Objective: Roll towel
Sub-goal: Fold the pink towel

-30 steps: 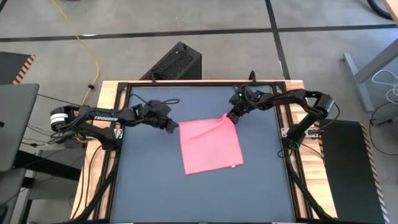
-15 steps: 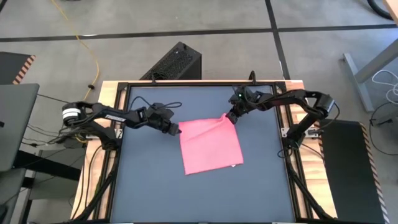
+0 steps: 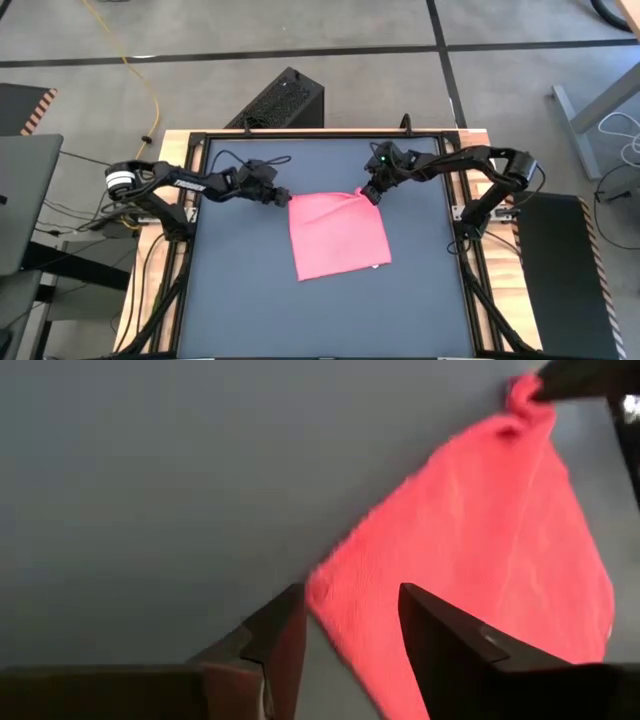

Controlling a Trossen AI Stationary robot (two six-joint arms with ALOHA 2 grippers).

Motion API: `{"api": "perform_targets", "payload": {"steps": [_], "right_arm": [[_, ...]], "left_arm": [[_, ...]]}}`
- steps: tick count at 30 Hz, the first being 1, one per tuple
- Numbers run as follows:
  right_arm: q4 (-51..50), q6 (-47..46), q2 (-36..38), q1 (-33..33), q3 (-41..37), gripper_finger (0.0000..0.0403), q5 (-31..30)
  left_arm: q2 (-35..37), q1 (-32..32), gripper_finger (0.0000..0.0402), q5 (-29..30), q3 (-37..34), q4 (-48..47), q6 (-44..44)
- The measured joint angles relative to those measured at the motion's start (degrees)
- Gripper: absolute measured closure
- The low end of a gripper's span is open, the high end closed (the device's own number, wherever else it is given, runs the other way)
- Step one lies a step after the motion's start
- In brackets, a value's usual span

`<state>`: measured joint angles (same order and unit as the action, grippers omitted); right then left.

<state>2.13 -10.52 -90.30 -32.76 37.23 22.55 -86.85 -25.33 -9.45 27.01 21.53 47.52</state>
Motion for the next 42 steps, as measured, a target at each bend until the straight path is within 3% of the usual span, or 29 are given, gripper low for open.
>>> {"api": "perform_targets", "payload": {"steps": [13, 21, 33, 38, 42], "right_arm": [[0.07, -0.07, 0.00, 0.12, 0.00, 0.0328, -1.60], [0.39, -0.15, 0.00, 0.12, 0.00, 0.0328, -1.64], [0.97, -0.15, 0.00, 0.10, 0.00, 0.0328, -1.66], [0.94, -0.14, 0.01, 0.12, 0.00, 0.0328, -1.65], [0.94, -0.13, 0.02, 0.01, 0.00, 0.0328, -2.70]], "left_arm": [[-0.04, -2.79, 0.0252, -4.27, -0.03, -1.11, -2.31], [-0.52, -2.79, 0.0252, -3.17, -0.03, -0.99, -3.38], [-7.04, -1.80, 0.0254, -7.01, 4.64, 0.22, -6.86], [-7.10, -1.24, 0.0284, -9.27, 6.08, -0.63, -7.83], [-7.10, -0.97, 0.0341, -10.64, 6.33, -3.27, -8.07]]}}
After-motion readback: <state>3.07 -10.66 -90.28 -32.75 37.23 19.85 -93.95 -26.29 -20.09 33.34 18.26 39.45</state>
